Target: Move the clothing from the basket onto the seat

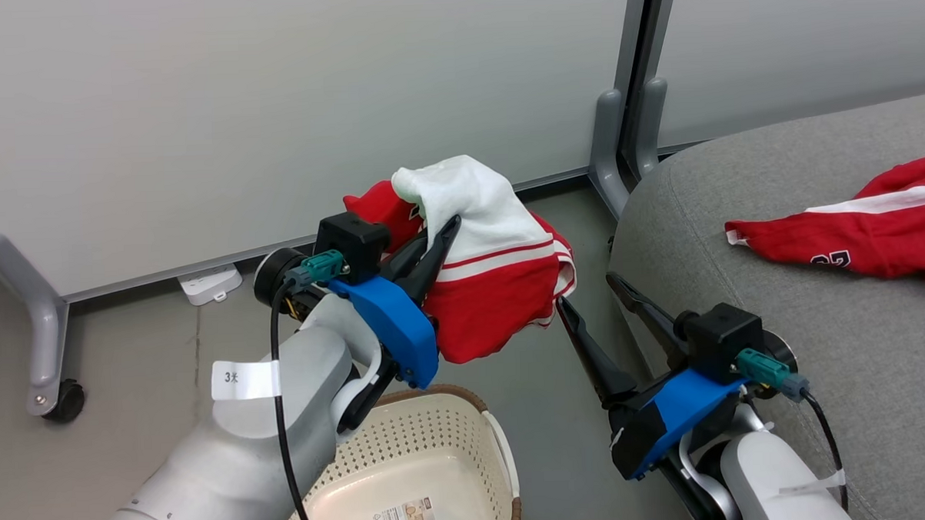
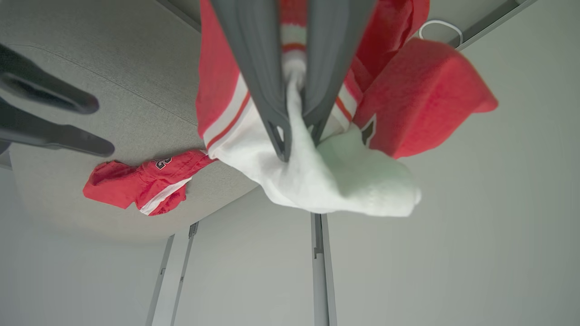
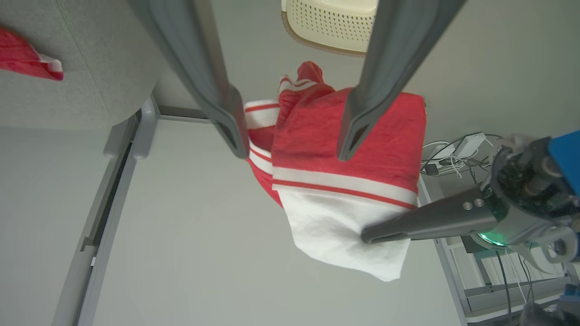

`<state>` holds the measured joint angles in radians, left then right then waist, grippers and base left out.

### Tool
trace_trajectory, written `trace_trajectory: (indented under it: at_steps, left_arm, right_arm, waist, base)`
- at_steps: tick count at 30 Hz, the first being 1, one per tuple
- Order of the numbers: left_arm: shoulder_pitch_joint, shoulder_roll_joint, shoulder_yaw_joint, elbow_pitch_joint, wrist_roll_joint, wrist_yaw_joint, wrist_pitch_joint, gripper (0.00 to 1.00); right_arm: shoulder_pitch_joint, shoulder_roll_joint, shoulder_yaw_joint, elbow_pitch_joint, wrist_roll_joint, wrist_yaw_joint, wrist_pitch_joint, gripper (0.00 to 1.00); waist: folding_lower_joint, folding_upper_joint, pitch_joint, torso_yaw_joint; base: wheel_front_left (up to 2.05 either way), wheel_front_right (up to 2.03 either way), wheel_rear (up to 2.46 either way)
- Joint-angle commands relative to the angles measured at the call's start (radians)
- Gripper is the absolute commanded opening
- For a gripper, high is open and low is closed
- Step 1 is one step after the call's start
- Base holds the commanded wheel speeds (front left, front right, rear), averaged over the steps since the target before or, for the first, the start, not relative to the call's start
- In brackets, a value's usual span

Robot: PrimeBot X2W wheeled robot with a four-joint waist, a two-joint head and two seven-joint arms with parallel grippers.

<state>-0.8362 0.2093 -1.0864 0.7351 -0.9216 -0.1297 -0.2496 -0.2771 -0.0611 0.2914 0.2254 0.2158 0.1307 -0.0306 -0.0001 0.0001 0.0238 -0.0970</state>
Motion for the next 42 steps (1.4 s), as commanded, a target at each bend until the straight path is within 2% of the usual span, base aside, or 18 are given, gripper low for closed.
trace_trajectory:
  at_steps: [1, 7, 14, 21, 31, 41, 42]
  left_arm:
    - [0.006, 0.001, -0.005, 0.002, 0.000, -0.001, -0.008, 0.00]
    - [-0.005, -0.013, -0.013, -0.014, 0.019, -0.001, -0.011, 0.00]
    - [-0.016, -0.029, -0.032, -0.038, 0.036, -0.001, -0.014, 0.00]
    - [-0.024, -0.032, -0.047, -0.050, 0.035, -0.001, -0.016, 0.00]
    - [-0.029, -0.024, -0.066, -0.066, 0.028, -0.001, -0.017, 0.00]
    - [-0.029, -0.021, -0.080, -0.074, 0.017, -0.001, -0.018, 0.00]
    - [-0.028, -0.020, -0.080, -0.074, 0.016, -0.001, -0.018, 0.00]
  right_arm:
    - [0.004, -0.010, 0.004, -0.001, 0.006, 0.000, 0.006, 1.00]
    - [-0.089, -0.049, 0.013, 0.055, 0.040, 0.000, 0.030, 1.00]
    - [-0.217, -0.094, 0.051, 0.191, 0.106, 0.000, 0.028, 1.00]
    - [-0.293, -0.126, 0.174, 0.293, 0.209, 0.000, 0.019, 1.00]
    - [-0.376, -0.138, 0.343, 0.409, 0.338, 0.000, -0.014, 1.00]
    - [-0.444, -0.126, 0.536, 0.446, 0.470, 0.000, -0.036, 1.00]
    - [-0.453, -0.126, 0.554, 0.450, 0.484, 0.000, -0.040, 0.76]
  waist:
    - [0.0001, -0.0001, 0.006, 0.001]
    - [0.0001, -0.0001, 0.047, 0.013]
    - [0.0001, -0.0001, 0.080, 0.037]
    - [0.0001, -0.0001, 0.087, 0.050]
    - [0.0001, -0.0001, 0.082, 0.049]
    - [0.0001, -0.0001, 0.073, 0.043]
    - [0.0001, -0.0001, 0.072, 0.041]
  base:
    - [0.00, 0.00, 0.00]
    - [0.00, 0.00, 0.00]
    - [0.00, 0.00, 0.00]
    - [0.00, 0.00, 0.00]
    - [0.00, 0.00, 0.00]
    - [0.00, 0.00, 0.00]
    - [0.00, 0.00, 0.00]
